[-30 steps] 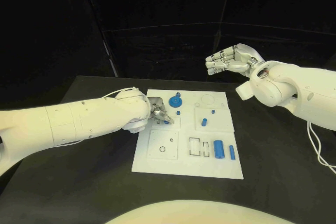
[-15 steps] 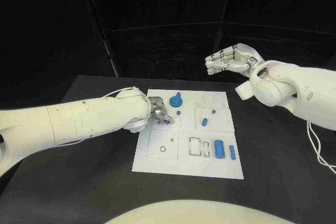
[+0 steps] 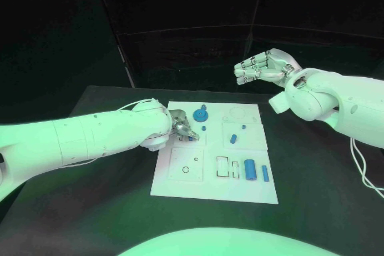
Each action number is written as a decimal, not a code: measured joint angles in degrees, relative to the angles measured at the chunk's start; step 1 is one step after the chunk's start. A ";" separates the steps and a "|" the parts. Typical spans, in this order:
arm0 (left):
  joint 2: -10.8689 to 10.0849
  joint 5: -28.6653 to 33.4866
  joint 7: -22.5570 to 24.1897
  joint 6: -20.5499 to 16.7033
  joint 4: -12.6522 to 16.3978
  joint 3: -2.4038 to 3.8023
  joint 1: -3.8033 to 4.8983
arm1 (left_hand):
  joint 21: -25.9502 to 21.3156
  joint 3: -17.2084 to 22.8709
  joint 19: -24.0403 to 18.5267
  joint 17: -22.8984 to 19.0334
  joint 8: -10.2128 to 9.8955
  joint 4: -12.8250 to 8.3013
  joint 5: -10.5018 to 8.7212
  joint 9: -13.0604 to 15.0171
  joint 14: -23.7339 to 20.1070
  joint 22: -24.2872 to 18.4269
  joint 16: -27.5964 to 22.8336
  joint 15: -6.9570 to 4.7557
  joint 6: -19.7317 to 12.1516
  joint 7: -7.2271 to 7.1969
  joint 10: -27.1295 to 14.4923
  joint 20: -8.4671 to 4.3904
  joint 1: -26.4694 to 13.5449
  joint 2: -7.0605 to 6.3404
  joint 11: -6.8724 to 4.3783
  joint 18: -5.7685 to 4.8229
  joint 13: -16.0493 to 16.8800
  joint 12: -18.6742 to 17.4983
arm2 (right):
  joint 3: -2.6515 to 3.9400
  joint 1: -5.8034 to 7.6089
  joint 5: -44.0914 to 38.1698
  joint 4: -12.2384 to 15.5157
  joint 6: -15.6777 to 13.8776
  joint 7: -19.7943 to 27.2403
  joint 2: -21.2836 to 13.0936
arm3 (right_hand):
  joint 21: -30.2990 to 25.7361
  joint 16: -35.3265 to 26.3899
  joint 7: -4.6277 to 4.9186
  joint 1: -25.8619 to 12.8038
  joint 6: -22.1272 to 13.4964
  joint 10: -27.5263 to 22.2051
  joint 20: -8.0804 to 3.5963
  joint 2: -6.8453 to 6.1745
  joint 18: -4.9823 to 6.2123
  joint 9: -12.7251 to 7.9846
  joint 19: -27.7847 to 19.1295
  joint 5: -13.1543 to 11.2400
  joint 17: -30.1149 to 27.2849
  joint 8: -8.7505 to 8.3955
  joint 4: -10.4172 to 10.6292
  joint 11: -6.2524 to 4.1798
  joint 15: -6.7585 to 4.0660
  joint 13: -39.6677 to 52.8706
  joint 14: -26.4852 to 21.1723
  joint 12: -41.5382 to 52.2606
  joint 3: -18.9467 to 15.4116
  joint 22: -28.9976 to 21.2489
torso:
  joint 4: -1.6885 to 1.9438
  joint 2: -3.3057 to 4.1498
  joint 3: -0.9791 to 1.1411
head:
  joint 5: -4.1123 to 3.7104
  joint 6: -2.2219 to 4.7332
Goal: Assemble the parts on the task board
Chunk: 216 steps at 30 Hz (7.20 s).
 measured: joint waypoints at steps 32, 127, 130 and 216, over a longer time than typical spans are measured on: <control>-3.36 1.02 -0.04 1.98 3.30 3.07 4.55 | -1.36 -9.30 -0.21 0.01 -0.34 2.88 0.00 -1.13 0.00 -2.15 0.00 0.00 -1.24 0.52 -1.84 -0.21 0.71 -0.46 0.15 0.00 -3.01 -1.33 | 0.00 -0.01 0.00 -0.73 0.01 0.15 0.03 | -0.23 0.00 0.00 -0.22 0.00 -0.20 0.00 0.22 0.00 0.00 0.00 0.00 0.01 0.00 0.39 0.21 0.00 0.00 -0.43 0.22 -0.70 0.00 | 0.05 0.00 -0.02 | -0.30 0.68; 10.44 3.13 0.18 20.11 -26.07 3.96 3.77 | -2.66 -22.00 -0.51 0.01 -8.74 3.51 0.00 -10.84 0.21 -2.93 0.00 2.06 -2.70 3.07 -7.27 1.92 13.85 5.41 2.55 0.00 -13.25 -6.28 | 0.00 -0.03 -0.01 -1.96 0.22 0.04 1.76 | -0.66 0.00 0.00 -0.23 0.00 -0.40 -0.01 0.23 0.00 0.00 -0.01 0.21 0.00 0.00 0.44 -0.01 0.21 0.00 -0.62 0.44 -1.21 0.00 | -0.18 0.07 -0.04 | 0.87 0.94; 10.46 3.13 0.08 20.26 -26.15 3.96 3.74 | -2.66 -22.13 -0.51 0.01 -8.71 3.32 0.00 -10.81 0.21 -2.94 0.00 2.06 -2.46 2.87 -7.27 1.92 14.18 5.74 2.55 0.00 -13.25 -6.28 | 0.00 -0.03 -0.01 -1.99 0.27 0.01 1.77 | -0.66 0.00 0.00 -0.53 0.00 -0.40 -0.01 0.52 0.00 0.00 -0.01 0.21 0.00 0.00 0.44 -0.01 0.21 0.00 -0.62 0.44 -1.21 0.00 | -0.18 0.08 -0.04 | 0.88 0.91; -6.75 0.98 1.39 -3.91 3.61 2.48 -0.17 | -2.46 12.91 -0.19 0.01 1.79 -6.86 -0.24 -6.68 0.00 -1.84 0.00 1.02 -3.91 1.64 -4.16 0.79 12.87 2.83 1.12 0.00 -14.55 -6.29 | -0.01 -0.06 -1.60 -2.82 1.84 -0.84 1.47 | -0.66 0.00 0.00 -0.22 0.00 -0.61 0.00 0.81 0.00 0.00 -0.01 0.39 0.01 0.00 0.40 0.20 0.20 0.00 -0.62 0.66 -1.50 0.00 | -0.12 0.08 -0.04 | 1.01 0.34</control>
